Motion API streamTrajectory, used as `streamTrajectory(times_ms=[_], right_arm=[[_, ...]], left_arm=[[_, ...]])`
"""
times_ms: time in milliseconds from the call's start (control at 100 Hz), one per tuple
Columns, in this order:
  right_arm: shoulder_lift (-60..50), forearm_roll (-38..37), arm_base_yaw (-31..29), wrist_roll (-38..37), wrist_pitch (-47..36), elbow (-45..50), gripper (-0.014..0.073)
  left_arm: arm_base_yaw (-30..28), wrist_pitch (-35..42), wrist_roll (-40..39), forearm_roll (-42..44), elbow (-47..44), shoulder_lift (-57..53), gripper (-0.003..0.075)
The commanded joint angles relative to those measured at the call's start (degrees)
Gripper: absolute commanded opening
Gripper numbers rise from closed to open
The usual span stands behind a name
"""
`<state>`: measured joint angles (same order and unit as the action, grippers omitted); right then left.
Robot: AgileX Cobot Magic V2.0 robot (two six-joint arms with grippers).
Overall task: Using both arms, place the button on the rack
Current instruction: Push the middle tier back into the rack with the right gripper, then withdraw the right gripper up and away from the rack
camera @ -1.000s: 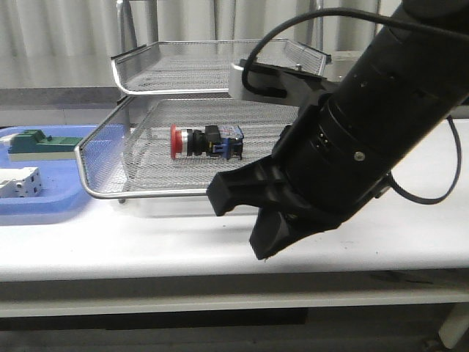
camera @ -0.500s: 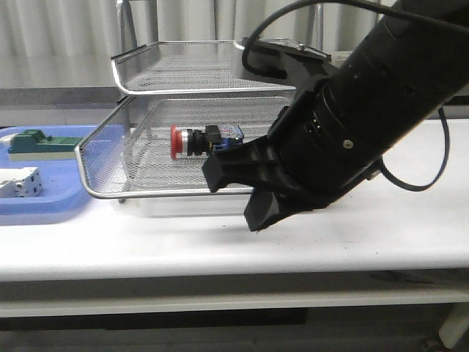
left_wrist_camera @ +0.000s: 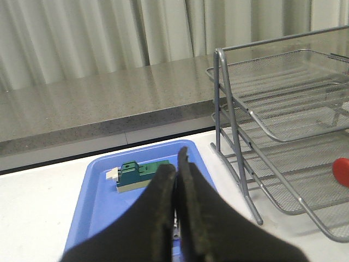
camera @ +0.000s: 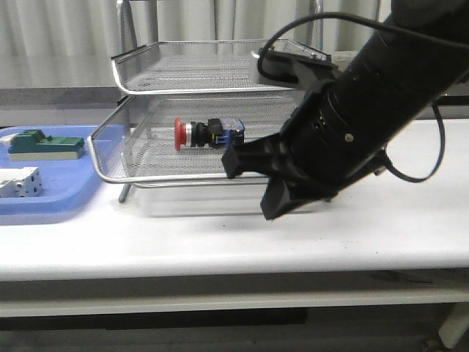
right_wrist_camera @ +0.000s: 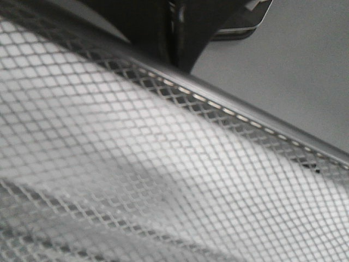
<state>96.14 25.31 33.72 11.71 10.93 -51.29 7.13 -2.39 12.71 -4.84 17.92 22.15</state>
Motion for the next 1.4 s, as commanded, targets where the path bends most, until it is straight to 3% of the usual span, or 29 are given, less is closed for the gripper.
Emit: streamTrajectory(times_ms=[0, 410, 630, 1000, 1190, 1390], right_arm=[[-0.8, -1.7, -1.0, 0.4, -4.5, -4.9, -0.0057], [8.6, -3.8, -5.5, 0.4, 2.2, -20.4, -0.0057], [9.0, -4.1, -5.8, 0.4, 5.5, -22.9, -0.0057], [4.9, -4.9, -5.8, 0.4, 11.6, -22.1, -0.0057], [-2.1, -7.3, -6.9, 0.4, 9.8, -16.8, -0.0057], [-11.5, -8.0, -11.9, 0.4, 9.5, -8.9, -0.0057]], left_arm=[[-0.2, 4.6, -0.5, -0.6, 1.5, 0.2, 0.0004], [-0.2, 4.6, -0.5, -0.6, 1.5, 0.2, 0.0004], [-0.2, 4.6, -0.5, -0.6, 1.5, 0.2, 0.0004], [-0.2, 4.6, -0.5, -0.6, 1.5, 0.2, 0.0004], [-0.2, 4.6, -0.5, -0.6, 1.5, 0.2, 0.0004], [-0.2, 4.6, -0.5, -0.6, 1.5, 0.2, 0.0004]])
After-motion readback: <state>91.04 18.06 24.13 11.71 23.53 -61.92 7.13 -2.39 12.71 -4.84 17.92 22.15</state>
